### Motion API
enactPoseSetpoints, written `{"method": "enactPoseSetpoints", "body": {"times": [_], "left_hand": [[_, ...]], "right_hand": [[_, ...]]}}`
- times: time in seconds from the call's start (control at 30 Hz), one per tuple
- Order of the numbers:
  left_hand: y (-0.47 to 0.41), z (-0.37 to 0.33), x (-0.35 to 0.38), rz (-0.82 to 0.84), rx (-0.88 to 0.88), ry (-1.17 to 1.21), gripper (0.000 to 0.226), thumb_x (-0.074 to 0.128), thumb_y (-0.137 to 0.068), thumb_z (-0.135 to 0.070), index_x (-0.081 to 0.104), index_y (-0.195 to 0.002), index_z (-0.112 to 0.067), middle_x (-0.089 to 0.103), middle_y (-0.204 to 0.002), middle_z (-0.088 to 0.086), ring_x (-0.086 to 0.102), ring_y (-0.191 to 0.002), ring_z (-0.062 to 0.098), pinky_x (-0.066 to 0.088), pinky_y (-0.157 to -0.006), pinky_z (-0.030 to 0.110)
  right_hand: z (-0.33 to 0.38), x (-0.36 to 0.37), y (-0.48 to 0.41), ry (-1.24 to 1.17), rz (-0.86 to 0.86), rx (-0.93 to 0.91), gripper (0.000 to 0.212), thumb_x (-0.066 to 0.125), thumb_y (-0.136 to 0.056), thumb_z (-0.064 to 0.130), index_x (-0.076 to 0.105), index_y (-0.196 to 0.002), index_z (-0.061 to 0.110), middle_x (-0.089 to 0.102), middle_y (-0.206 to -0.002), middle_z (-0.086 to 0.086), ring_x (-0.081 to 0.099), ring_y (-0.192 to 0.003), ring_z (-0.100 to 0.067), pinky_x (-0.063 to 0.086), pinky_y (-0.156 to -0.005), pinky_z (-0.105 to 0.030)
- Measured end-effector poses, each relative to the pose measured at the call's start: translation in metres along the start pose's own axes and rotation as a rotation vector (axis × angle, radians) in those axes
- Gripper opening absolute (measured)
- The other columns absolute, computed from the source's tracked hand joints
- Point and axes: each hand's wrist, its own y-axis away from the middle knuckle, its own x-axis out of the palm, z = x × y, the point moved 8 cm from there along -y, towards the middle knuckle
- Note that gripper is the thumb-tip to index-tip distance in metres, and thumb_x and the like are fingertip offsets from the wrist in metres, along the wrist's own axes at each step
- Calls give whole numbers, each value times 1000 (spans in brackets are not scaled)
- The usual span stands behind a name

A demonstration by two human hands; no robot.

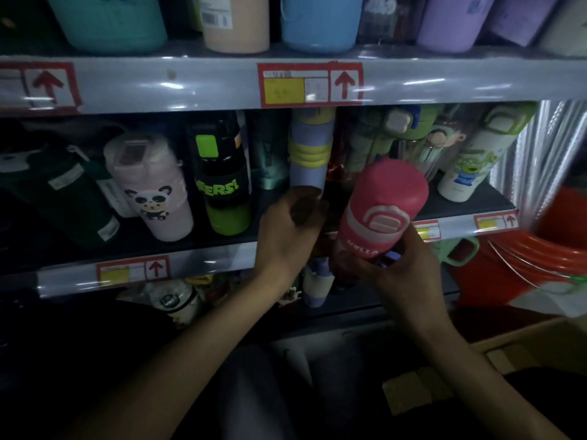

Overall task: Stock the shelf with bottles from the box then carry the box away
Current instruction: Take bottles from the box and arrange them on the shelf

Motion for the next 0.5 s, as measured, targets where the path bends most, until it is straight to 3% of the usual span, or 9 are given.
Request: {"method": "enactPoseSetpoints", "body": {"times": [0.1, 0.27, 0.5], "left_hand": [[-9, 12, 0, -95, 15, -80, 28, 65, -92, -30, 66, -120, -29, 72, -112, -13, 67, -104, 5, 56, -91, 39], [-34, 28, 3, -230, 64, -180, 39, 66, -88, -41, 58, -122, -25, 69, -105, -5, 66, -98, 16, 56, -81, 43], [-63, 31, 10, -347, 50, -153, 70, 69, -80, -46, 51, -142, -21, 58, -135, 3, 60, -120, 20, 53, -95, 42]], "right_hand": [[-10, -1, 7, 49, 41, 50, 63, 91, -56, 46, 65, -112, 31, 74, -98, 20, 70, -91, 3, 62, -83, -40], [-18, 0, 14, 65, 78, 88, 71, 86, -49, 60, 66, -111, 31, 76, -98, 18, 73, -88, 1, 63, -80, -40], [-22, -2, 15, 122, 104, 98, 61, 93, -53, 43, 60, -105, 40, 68, -83, 35, 67, -85, 14, 54, -73, -17]]}}
